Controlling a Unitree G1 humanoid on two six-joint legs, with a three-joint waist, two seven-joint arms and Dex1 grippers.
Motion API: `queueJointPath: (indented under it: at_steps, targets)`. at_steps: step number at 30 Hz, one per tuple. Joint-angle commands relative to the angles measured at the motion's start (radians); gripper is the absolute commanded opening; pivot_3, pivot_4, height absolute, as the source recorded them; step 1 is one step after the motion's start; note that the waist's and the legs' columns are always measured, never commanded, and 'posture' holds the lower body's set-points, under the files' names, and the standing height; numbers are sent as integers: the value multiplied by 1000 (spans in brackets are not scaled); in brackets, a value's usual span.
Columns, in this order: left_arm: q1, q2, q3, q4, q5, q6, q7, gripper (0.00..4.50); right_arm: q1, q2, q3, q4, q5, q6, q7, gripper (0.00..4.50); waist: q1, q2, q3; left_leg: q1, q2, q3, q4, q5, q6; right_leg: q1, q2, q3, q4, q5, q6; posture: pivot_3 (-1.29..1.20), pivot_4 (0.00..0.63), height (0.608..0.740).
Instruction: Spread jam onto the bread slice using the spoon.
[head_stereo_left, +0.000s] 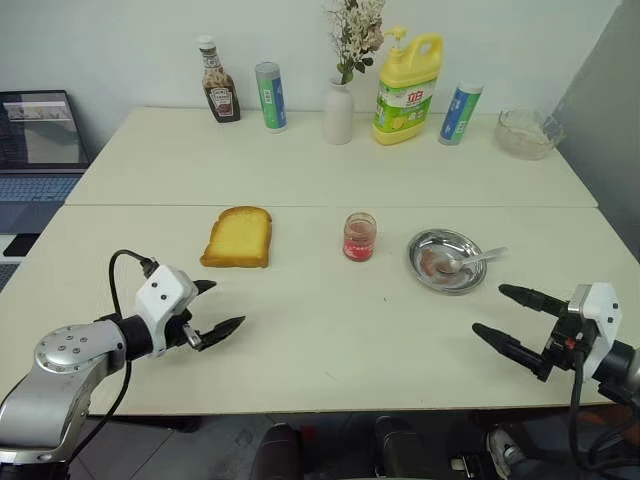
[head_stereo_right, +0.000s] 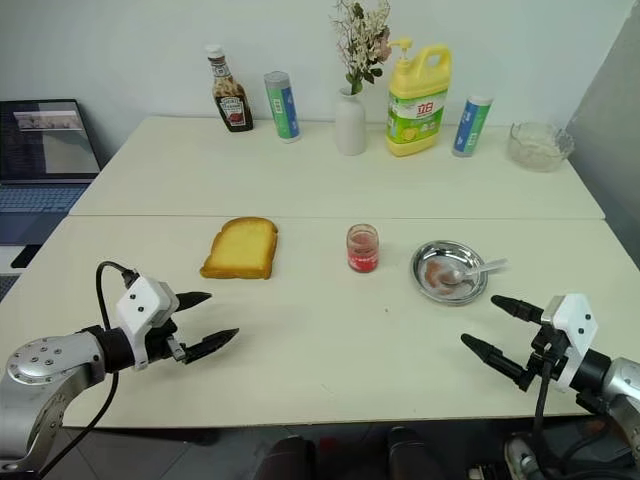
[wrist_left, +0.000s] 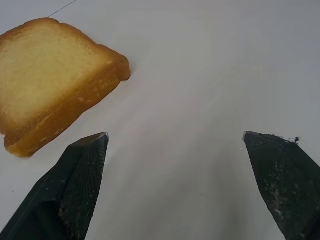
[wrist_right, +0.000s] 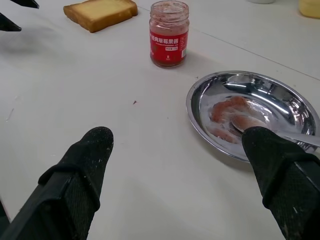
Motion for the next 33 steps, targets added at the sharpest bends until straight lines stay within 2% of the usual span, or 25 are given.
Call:
queueJointPath:
  at_steps: [1, 10, 16, 25, 29, 33]
  targets:
    - [-8, -9, 21, -5, 1, -29, 1, 4500, 0, 6, -22, -27, -2, -24, -8, 4466, 0, 0, 0, 0, 0, 0, 0, 0, 0, 0, 0, 0, 0, 0, 0, 0, 150, 740]
    - [-8, -27, 21, 9, 23, -28, 45, 4500, -12, 10, -4, -12, -14, -36, -13, 4466, 0, 0, 0, 0, 0, 0, 0, 0, 0, 0, 0, 0, 0, 0, 0, 0, 150, 740]
    - [1, -46, 34, 42, 33, -115, 29, 4500, -16, 10, 7, -10, -13, -39, -11, 4466, 0, 0, 0, 0, 0, 0, 0, 0, 0, 0, 0, 0, 0, 0, 0, 0, 150, 740]
    - [-9, -67, 41, 63, 38, -138, 54, 4500, -7, 15, 16, -9, -23, -48, -18, 4466, 0, 0, 0, 0, 0, 0, 0, 0, 0, 0, 0, 0, 0, 0, 0, 0, 150, 740]
    - [-41, -89, 42, 112, 101, -202, 121, 4500, -16, 17, 31, 2, -35, -47, -19, 4466, 1, 0, 0, 0, 0, 0, 0, 0, 0, 0, 0, 0, 0, 0, 0, 0, 150, 740]
    - [-152, -149, 106, 193, 90, -177, 257, 4500, -79, 4, 54, -50, -3, -16, -22, 4466, 1, 0, 0, 0, 0, 0, 1, 0, 0, 0, 0, 0, 1, 0, 0, 0, 150, 740]
